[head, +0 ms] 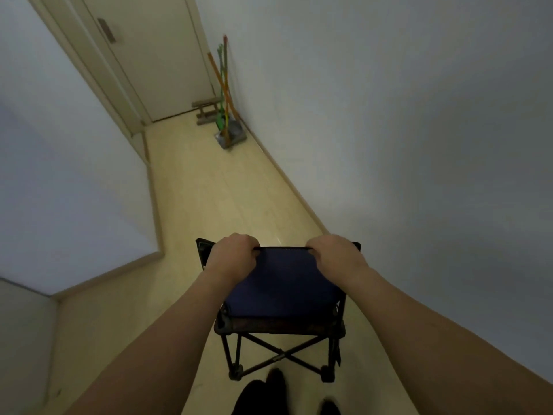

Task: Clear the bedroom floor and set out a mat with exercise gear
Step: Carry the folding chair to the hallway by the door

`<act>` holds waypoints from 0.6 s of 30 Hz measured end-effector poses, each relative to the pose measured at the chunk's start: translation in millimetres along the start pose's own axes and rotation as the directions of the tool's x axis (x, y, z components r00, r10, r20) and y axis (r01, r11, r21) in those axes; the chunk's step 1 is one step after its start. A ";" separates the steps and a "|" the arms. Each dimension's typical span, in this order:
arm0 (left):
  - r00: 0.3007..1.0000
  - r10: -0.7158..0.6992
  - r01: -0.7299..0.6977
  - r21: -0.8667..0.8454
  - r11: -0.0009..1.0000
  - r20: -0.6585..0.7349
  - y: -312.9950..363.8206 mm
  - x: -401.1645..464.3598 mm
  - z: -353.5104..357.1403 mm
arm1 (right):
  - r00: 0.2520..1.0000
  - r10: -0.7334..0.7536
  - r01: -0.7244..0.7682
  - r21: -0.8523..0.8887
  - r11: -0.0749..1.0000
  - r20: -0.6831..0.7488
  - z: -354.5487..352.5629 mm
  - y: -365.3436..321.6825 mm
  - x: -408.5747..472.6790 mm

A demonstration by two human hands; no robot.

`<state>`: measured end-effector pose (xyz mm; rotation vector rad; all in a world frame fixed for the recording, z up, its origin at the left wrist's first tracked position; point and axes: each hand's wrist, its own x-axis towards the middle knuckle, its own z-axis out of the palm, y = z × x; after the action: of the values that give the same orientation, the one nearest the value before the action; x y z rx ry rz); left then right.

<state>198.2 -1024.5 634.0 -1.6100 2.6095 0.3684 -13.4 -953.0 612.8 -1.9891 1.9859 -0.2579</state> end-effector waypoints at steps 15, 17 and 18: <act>0.991 -0.113 0.096 -0.202 0.975 -0.072 -225.7 298.4 -107.7 | 0.988 -0.152 0.156 -0.197 0.968 0.037 -57.2 -73.4 416.2; 0.991 -0.113 0.097 -0.190 0.977 -0.078 -247.4 329.9 -120.7 | 0.987 -0.154 0.158 -0.227 0.961 0.035 -61.8 -80.1 458.4; 0.990 -0.120 0.105 -0.180 0.978 -0.071 -260.4 349.0 -126.4 | 0.987 -0.156 0.162 -0.231 0.959 0.043 -62.1 -83.4 484.7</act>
<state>280.2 -1470.0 652.4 -1.8564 2.5930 0.5512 52.4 -1442.6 653.5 -2.2906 1.9189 -0.0352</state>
